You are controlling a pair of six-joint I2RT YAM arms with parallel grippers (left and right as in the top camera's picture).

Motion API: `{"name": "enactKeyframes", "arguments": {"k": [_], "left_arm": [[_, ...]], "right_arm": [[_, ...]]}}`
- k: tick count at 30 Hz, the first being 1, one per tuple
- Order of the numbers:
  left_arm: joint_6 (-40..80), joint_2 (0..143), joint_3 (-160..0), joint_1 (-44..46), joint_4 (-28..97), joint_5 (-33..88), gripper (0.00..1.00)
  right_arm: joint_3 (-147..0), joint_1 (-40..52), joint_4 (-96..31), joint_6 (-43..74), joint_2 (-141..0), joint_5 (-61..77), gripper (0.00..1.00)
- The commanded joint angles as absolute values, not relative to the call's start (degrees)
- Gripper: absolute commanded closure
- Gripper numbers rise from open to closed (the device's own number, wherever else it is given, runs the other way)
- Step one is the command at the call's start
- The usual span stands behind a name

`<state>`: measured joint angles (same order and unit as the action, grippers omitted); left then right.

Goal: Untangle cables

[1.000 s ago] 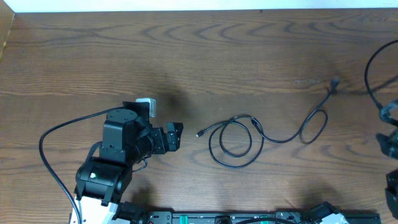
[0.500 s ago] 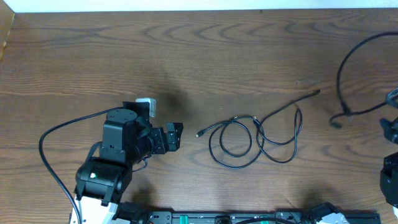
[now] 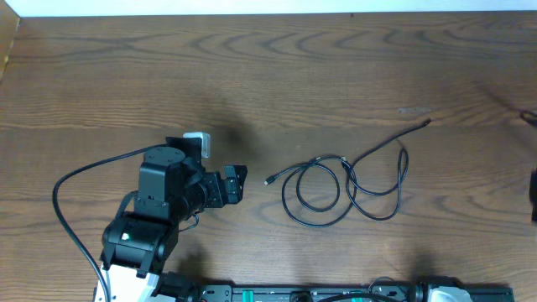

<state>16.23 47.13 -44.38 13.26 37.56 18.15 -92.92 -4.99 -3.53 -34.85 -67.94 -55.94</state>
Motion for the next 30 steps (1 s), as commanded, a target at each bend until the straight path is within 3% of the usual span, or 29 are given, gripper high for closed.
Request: {"name": "enactKeyframes", "arguments": {"k": [1,5,12,22,23,24,26,27,28,30], "left_arm": [[15.2,46.7,-44.9,13.0,37.7,18.8,0.02],[15.2,46.8,-44.9,13.0,37.7,18.8,0.02],[15.2,46.8,-44.9,13.0,37.7,18.8,0.02],[15.2,46.8,-44.9,13.0,37.7,18.8,0.02],[15.2,46.9,-44.9,13.0,37.7,18.8,0.02],[15.2,47.0,-44.9,13.0,37.7,18.8,0.02],[15.2,47.1,-44.9,13.0,37.7,18.8,0.02],[15.2,47.1,-44.9,13.0,37.7,18.8,0.02],[15.2,47.1,-44.9,13.0,37.7,18.8,0.02],[15.2,47.1,-44.9,13.0,37.7,18.8,0.02]], "right_arm": [[-93.2,-12.3,-9.7,-20.4,-70.3,-57.1,0.99],[-93.2,-20.3,-22.8,-1.5,-73.1,-55.4,0.99],[-93.2,-33.6,-41.5,22.5,-79.2,-37.5,0.99],[-93.2,-48.6,-51.4,32.6,-91.9,-8.7,0.99],[-93.2,-49.5,-52.1,32.6,-93.3,-6.9,0.94],[-93.2,-50.5,-52.9,32.6,-94.8,-5.4,0.8],[-93.2,-52.0,-54.9,33.1,-97.7,-3.7,0.31],[-93.2,-52.3,-55.4,33.4,-98.5,-3.4,0.13],[-93.2,-52.8,-56.4,33.4,-99.8,-3.0,0.01],[-93.2,-53.3,-57.8,33.4,-101.8,-2.1,0.01]]}}
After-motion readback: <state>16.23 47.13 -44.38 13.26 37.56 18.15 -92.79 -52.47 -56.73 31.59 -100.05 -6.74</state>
